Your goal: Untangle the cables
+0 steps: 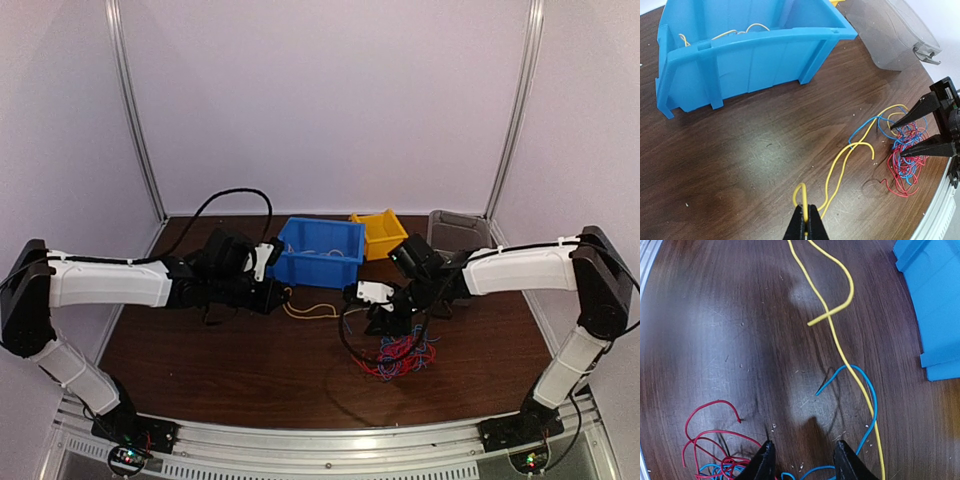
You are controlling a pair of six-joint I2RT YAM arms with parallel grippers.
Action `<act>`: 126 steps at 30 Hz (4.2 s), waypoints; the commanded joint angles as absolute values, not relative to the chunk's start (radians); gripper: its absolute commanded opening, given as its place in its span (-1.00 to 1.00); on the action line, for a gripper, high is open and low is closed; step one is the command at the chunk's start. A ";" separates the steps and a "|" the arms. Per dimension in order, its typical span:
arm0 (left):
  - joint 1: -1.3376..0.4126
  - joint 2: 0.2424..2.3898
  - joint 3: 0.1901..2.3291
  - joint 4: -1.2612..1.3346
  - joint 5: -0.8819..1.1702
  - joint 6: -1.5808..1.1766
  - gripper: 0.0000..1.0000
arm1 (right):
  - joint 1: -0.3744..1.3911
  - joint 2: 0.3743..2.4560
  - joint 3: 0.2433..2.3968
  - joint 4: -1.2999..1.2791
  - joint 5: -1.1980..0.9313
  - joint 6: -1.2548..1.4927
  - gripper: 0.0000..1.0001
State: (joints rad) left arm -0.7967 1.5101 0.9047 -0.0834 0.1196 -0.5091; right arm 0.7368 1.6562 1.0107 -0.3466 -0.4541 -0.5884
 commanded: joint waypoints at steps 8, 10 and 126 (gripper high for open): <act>-0.798 1.514 0.906 -0.055 0.110 -0.488 -1.00 | 0.697 1.688 0.967 -0.245 -0.322 -0.506 -0.20; -0.797 1.515 0.909 -0.057 0.105 -0.485 -1.00 | 0.697 1.701 0.961 -0.252 -0.335 -0.515 -0.20; -0.597 1.925 1.825 -0.363 0.224 -0.350 -0.02 | 0.221 1.110 0.764 -0.187 -0.626 -0.442 0.43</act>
